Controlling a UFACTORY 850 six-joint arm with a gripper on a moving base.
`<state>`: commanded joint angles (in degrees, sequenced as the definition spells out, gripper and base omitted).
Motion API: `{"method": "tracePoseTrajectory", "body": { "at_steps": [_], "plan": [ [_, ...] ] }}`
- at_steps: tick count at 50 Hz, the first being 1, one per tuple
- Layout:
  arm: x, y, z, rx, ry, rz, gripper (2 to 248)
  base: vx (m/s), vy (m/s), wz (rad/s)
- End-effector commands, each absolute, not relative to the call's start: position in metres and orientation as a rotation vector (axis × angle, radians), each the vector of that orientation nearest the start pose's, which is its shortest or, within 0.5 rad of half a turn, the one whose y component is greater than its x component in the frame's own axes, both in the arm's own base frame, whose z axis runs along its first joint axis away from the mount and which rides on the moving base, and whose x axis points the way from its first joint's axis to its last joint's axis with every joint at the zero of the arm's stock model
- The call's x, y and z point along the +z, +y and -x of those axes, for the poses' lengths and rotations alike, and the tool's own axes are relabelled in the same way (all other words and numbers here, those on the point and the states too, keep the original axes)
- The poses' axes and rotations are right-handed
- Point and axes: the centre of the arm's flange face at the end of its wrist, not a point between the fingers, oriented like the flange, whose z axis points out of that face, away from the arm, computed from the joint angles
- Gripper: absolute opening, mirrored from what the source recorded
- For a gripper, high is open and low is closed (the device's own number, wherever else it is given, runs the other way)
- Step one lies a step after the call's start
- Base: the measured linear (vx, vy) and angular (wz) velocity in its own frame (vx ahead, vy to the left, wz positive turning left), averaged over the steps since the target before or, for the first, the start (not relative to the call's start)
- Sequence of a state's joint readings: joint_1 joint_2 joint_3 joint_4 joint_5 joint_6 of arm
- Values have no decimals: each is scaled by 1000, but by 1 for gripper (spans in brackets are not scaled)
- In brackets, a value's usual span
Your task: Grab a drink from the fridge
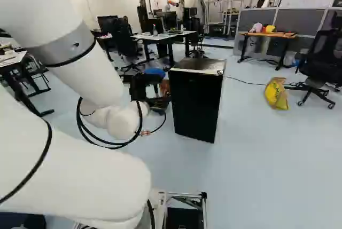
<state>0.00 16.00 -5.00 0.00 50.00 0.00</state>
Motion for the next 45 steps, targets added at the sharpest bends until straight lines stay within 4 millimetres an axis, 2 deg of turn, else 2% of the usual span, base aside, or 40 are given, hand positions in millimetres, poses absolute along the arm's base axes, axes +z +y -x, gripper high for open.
{"method": "tracePoseTrajectory", "body": {
  "at_steps": [28,45],
  "plan": [
    [366,0,-270,-1824,0,2558,247,0,-12,-21],
    [366,0,-270,-1824,0,2558,247,78,-22,-25]
  ]
}}
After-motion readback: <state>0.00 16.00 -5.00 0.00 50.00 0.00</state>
